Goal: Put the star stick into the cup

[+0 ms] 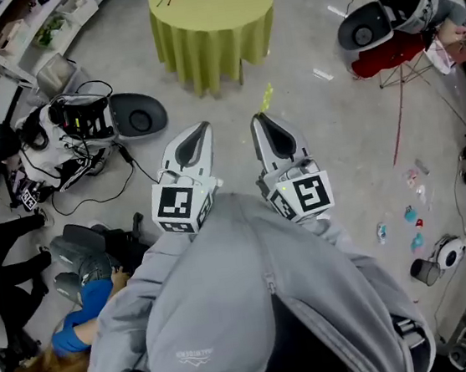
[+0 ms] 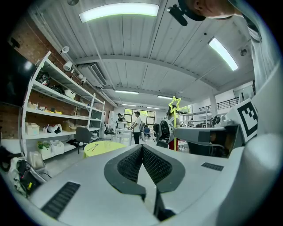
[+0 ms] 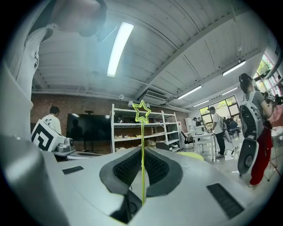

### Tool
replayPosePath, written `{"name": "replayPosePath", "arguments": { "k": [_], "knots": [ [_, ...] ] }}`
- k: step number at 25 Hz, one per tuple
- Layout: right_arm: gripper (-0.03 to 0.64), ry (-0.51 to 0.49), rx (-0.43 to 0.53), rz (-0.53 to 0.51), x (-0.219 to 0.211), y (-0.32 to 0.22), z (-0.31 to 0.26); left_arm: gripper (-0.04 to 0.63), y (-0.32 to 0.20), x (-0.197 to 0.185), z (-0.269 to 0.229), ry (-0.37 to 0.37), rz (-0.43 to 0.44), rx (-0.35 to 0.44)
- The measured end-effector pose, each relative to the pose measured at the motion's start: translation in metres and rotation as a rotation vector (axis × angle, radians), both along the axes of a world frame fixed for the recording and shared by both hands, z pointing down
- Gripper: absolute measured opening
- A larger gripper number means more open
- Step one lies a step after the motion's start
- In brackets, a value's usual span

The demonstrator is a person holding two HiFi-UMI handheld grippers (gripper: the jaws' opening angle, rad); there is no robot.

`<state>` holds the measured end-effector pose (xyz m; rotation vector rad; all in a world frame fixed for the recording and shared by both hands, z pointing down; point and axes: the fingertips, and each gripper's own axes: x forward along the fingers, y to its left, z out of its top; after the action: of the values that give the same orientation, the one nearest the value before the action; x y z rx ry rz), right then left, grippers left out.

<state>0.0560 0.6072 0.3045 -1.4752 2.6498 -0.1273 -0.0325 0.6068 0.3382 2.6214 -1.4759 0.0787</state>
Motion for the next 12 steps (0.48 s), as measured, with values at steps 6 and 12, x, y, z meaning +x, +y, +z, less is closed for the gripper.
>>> {"name": "replayPosePath", "arguments": {
  "k": [6, 12],
  "knots": [
    [0.04, -0.003, -0.006, 0.014, 0.009, -0.025, 0.001, 0.017, -0.029, -0.007, -0.007, 0.031, -0.041, 0.015],
    [0.04, 0.0, -0.019, 0.029, 0.0, -0.079, 0.001, 0.017, -0.084, -0.016, -0.008, 0.042, -0.026, 0.006]
  ]
}}
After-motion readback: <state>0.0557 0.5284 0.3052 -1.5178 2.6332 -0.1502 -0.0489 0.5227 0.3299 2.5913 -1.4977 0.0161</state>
